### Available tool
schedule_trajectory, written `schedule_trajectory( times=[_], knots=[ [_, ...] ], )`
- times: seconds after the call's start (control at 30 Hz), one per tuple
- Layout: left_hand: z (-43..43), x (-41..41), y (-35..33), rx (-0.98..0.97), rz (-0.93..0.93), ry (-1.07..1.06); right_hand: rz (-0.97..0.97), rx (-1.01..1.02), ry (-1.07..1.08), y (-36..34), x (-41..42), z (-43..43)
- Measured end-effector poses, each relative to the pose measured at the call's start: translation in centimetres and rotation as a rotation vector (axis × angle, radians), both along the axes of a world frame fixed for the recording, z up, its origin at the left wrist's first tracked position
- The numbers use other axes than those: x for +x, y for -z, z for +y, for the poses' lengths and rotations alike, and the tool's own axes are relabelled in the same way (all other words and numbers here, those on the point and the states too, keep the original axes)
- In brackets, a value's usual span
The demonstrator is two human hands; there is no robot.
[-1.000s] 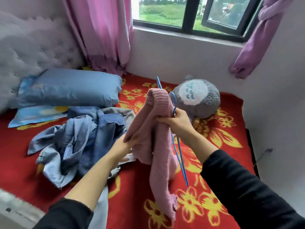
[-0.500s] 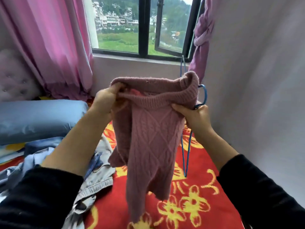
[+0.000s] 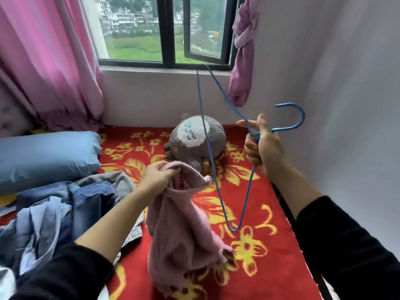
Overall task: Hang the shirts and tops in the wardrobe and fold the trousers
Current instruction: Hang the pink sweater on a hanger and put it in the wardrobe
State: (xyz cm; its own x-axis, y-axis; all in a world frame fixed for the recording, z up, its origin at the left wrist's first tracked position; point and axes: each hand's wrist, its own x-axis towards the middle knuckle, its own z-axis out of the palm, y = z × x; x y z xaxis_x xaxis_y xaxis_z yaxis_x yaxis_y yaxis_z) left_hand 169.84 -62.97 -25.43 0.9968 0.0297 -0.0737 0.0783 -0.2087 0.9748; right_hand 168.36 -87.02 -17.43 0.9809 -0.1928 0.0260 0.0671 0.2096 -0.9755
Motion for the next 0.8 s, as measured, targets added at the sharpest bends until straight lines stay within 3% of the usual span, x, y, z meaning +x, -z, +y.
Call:
schedule_trajectory(
  times=[0.27,0.4,0.47,0.6,0.8],
  knots=[
    [1.8,-1.4,-0.4,0.127,-0.004,0.098,-0.231,0.271,-0.083,-3.6,0.5,4.1],
    [3.3,-1.4,-0.5,-0.034,0.063,0.054,-0.242,0.303,-0.086,-1.2,1.2,6.3],
    [4.0,-1.3,-0.7,-0.158,0.079,0.042,-0.187,0.209,-0.087,1.9,1.5,7.0],
    [5.5,-0.9,-2.3,-0.298,0.039,-0.002,-0.105,-0.197,-0.139,6.8,2.0,6.9],
    [7.6,0.1,-7.4,-0.396,-0.077,-0.065,-0.209,-0.554,-0.195,3.7,4.3,4.7]
  ],
)
